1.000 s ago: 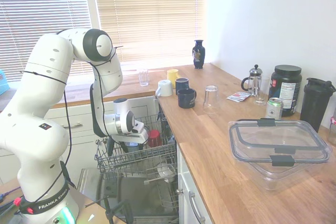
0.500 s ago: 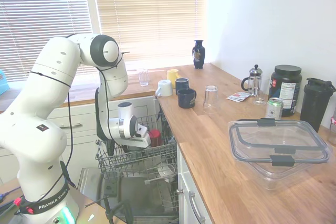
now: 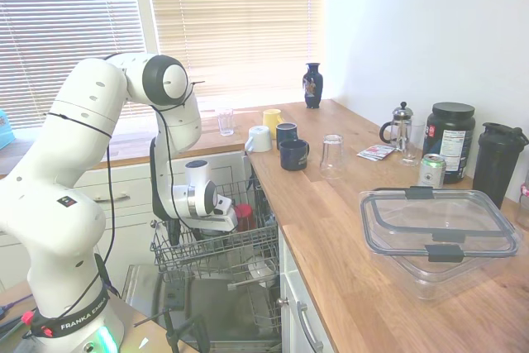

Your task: Unload a mug from dishwasher

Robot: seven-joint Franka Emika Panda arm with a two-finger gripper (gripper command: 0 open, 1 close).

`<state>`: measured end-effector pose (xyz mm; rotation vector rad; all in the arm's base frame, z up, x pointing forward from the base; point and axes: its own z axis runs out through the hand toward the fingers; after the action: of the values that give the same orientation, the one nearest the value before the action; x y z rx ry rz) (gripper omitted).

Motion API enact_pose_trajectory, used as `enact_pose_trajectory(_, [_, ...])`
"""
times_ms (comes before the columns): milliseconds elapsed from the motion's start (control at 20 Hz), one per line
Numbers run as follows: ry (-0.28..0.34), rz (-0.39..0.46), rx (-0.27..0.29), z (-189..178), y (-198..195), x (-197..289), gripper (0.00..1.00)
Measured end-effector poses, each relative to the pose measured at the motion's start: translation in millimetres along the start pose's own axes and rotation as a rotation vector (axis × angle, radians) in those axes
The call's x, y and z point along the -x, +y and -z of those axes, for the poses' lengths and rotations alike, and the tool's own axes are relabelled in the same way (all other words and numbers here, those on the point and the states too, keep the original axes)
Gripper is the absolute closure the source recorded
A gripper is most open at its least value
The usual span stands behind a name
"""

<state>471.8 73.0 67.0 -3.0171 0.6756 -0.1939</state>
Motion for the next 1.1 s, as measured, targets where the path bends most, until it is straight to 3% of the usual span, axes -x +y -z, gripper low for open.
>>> enact_pose_trajectory(1100, [-0.011,0.021,-0.016,0.7,11.2,7.3,1.00])
